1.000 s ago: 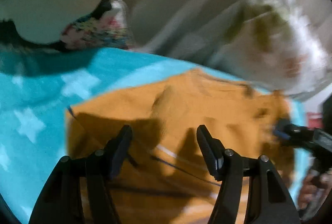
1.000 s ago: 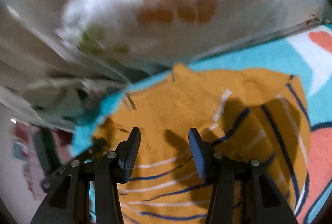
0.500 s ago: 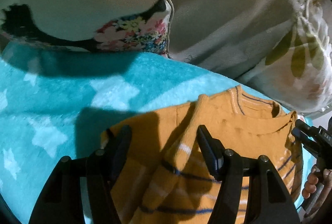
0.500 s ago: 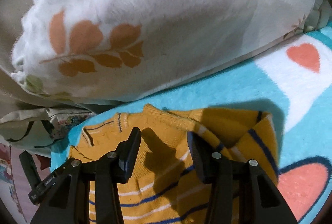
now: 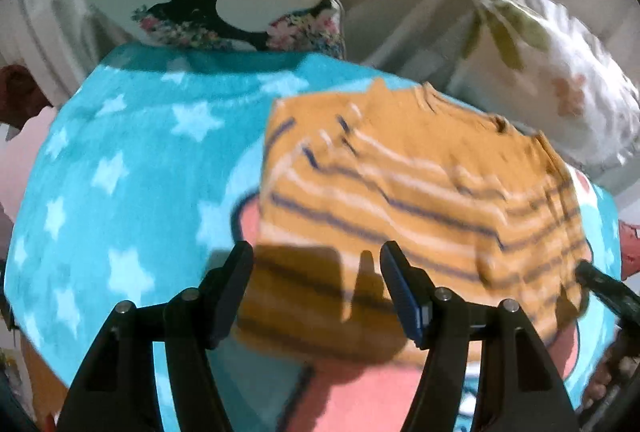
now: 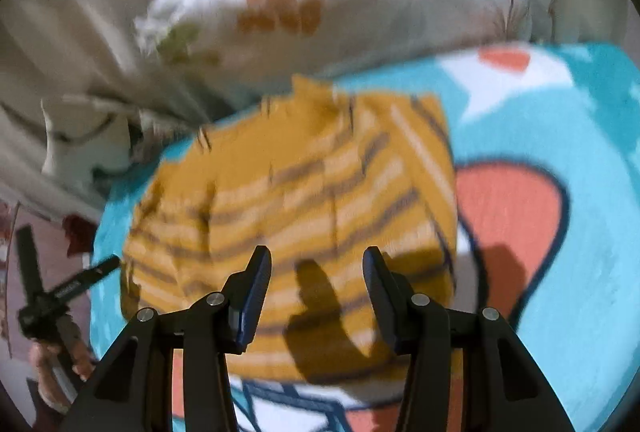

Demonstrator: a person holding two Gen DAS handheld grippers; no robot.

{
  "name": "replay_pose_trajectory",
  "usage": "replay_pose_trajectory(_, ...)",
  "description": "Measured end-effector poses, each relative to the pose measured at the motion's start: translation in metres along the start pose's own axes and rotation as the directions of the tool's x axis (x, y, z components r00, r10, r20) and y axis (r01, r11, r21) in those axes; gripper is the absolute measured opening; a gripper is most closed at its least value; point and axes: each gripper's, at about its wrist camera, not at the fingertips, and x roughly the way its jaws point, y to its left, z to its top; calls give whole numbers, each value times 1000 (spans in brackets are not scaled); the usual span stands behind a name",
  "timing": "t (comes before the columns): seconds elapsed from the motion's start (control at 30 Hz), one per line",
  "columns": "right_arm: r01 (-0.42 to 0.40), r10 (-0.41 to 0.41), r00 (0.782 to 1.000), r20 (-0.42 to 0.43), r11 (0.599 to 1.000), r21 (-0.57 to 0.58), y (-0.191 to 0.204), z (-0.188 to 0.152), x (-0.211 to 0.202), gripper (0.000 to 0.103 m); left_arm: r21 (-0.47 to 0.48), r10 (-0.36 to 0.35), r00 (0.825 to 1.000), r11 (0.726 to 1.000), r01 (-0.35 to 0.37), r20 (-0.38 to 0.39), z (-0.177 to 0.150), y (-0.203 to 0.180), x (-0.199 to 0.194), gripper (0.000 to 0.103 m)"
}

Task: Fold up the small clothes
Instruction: 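Lift the hem with the right tool and fold it over toward the collar, then release the sweater and withdraw the right tool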

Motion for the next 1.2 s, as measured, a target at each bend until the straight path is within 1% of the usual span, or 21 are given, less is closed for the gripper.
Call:
replay_pose_trajectory(0.07, -2, 4, 999, -38, 999, 52, -18, -5, 10, 50, -9, 0, 1000, 1000, 0, 3, -14, -6, -14, 66)
replay_pose_trajectory(0.13, -9, 11, 1000, -24, 996, 94, -31, -4, 8, 48, -10, 4, 1000, 1000, -4, 14, -29, -14, -30, 69)
replay_pose_trajectory(0.17, 0, 1, 1000, -11, 996, 95, -31, -3, 5, 50, -5, 12, 1000, 1000, -12, 24, -36, -19, -36, 69)
replay_pose_trajectory(0.23, 49, -50, 999, 20, 997, 55, -26, -3, -10, 50, 15, 26, 999, 1000, -27, 42, -49, -29, -47, 71)
replay_pose_trajectory(0.27, 59, -60, 998, 26, 998, 39, -24, -4, -16, 50, 25, 33, 998, 999, -34, 49, -54, -33, -53, 71)
replay_pose_trajectory(0.37, 61, -61, 997, 42, 998, -4, -15, -9, -35, 50, 58, 49, 997, 997, -53, 67, -69, -44, -66, 71)
replay_pose_trajectory(0.5, 91, -87, 995, 52, 992, -92, 9, -25, -47, 53, 74, 27, 997, 997, -32, 66, -89, -53, -80, 71)
replay_pose_trajectory(0.63, 86, -81, 996, 37, 981, -171, 28, -47, -54, 55, 73, 18, 998, 997, -23, 65, -102, -56, -87, 72)
replay_pose_trajectory(0.77, 72, -73, 997, 3, 976, -205, 38, -64, -53, 56, 64, 11, 997, 998, -16, 72, -111, -55, -96, 72)
replay_pose_trajectory(0.93, 87, -92, 996, -14, 970, -226, 44, -79, -54, 57, 56, -16, 997, 998, 12, 74, -113, -50, -101, 72)
replay_pose_trajectory(1.1, 97, -105, 994, -20, 969, -227, 52, -83, -51, 58, 63, -45, 995, 997, 40, 84, -108, -39, -102, 72)
replay_pose_trajectory(1.2, 104, -113, 993, -31, 969, -225, 63, -83, -43, 58, 60, -57, 995, 997, 52, 77, -99, -28, -100, 72)
